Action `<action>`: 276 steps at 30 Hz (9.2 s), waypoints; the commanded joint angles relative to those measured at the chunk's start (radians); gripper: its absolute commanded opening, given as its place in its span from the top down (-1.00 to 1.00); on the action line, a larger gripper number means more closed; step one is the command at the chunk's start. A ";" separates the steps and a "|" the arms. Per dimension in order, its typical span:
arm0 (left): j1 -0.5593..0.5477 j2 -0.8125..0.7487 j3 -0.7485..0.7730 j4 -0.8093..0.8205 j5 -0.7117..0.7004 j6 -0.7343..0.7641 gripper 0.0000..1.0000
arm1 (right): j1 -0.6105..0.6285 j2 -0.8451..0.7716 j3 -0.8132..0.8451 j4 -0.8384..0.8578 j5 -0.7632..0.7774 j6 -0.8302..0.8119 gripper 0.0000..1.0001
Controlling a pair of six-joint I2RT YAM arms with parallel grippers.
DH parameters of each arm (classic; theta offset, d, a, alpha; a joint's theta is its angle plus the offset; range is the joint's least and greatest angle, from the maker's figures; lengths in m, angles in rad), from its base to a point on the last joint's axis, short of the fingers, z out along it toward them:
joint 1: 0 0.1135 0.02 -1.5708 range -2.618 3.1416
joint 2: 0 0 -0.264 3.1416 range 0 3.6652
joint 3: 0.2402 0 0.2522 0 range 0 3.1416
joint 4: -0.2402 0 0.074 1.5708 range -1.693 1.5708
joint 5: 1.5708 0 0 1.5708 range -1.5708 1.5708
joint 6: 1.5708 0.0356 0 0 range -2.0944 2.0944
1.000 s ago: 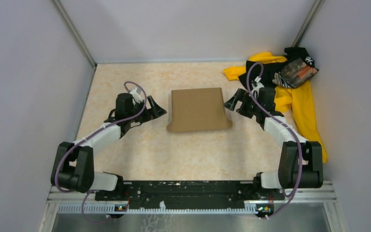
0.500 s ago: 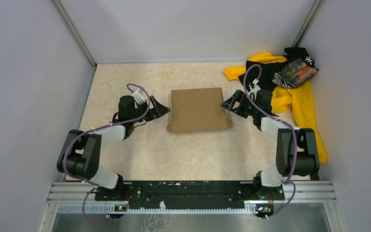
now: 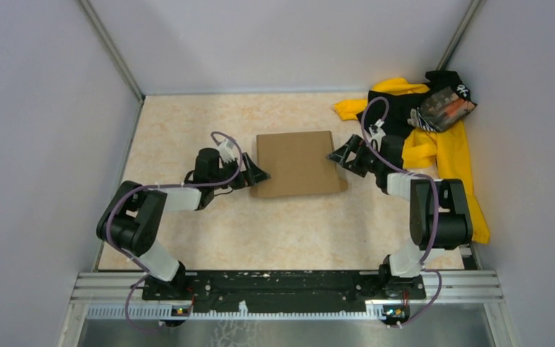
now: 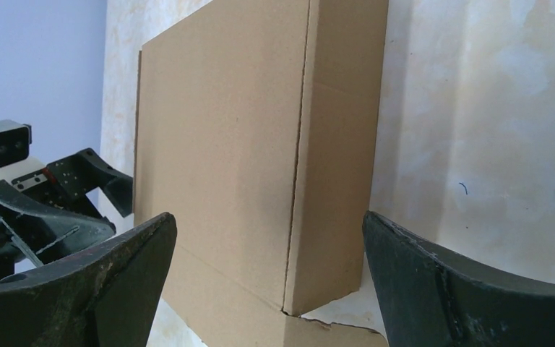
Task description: Fold the paper box
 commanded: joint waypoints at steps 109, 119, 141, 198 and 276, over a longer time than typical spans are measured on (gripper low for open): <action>-0.078 -0.561 0.189 -0.781 0.120 -0.060 -0.98 | 0.128 -0.580 0.101 -0.601 -0.186 0.040 -0.97; -0.072 -0.498 0.234 -0.831 0.166 -0.103 -0.97 | 0.135 -0.531 0.133 -0.621 -0.179 0.058 -0.97; -0.005 -0.480 0.311 -0.806 0.293 -0.223 -0.97 | 0.146 -0.528 0.195 -0.697 -0.183 0.122 -0.97; 0.298 -0.249 0.351 -0.725 0.425 -0.077 -0.97 | 0.061 -0.225 0.374 -0.768 -0.105 -0.092 -0.97; 0.355 -0.550 0.590 -1.057 0.070 0.349 -0.97 | 0.450 -0.785 0.360 -0.798 0.720 -0.394 -0.83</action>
